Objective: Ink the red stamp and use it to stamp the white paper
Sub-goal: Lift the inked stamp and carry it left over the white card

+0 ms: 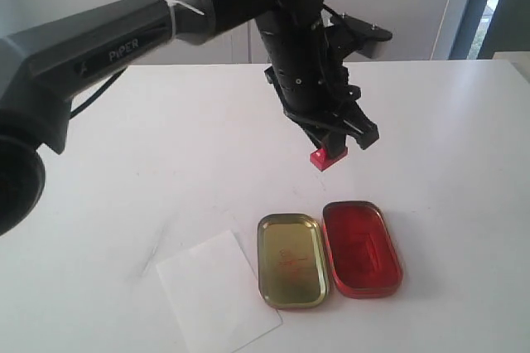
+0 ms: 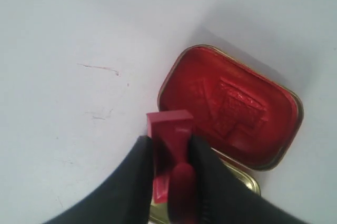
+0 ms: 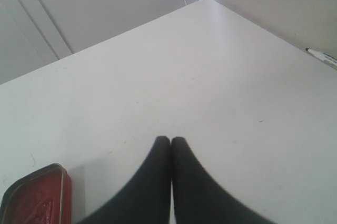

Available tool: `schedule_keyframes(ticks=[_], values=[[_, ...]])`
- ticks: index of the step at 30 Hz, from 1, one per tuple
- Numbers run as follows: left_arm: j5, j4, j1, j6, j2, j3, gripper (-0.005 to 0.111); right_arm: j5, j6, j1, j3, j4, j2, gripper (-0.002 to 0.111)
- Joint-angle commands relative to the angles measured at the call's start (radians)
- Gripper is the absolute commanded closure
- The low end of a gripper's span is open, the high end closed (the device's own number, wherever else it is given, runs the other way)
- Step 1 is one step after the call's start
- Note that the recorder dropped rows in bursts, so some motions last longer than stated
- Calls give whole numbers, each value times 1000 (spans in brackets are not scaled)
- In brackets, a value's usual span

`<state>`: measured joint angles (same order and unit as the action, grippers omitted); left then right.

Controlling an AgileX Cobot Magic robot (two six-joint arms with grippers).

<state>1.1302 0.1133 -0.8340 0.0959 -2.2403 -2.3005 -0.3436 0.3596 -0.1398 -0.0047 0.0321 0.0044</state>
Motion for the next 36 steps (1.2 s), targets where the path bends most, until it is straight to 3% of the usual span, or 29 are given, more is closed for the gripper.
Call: schedule_keyframes(ticks=[1,25,36], values=[[91,39,27,14,51,31,107,7,6,4,5,5,-4,108],[91,12,46,92,391,502,107,7,6,4,5,5,-4,108],[-18,5,46,102,529,720,107,7,6,4,5,5,-4,108]])
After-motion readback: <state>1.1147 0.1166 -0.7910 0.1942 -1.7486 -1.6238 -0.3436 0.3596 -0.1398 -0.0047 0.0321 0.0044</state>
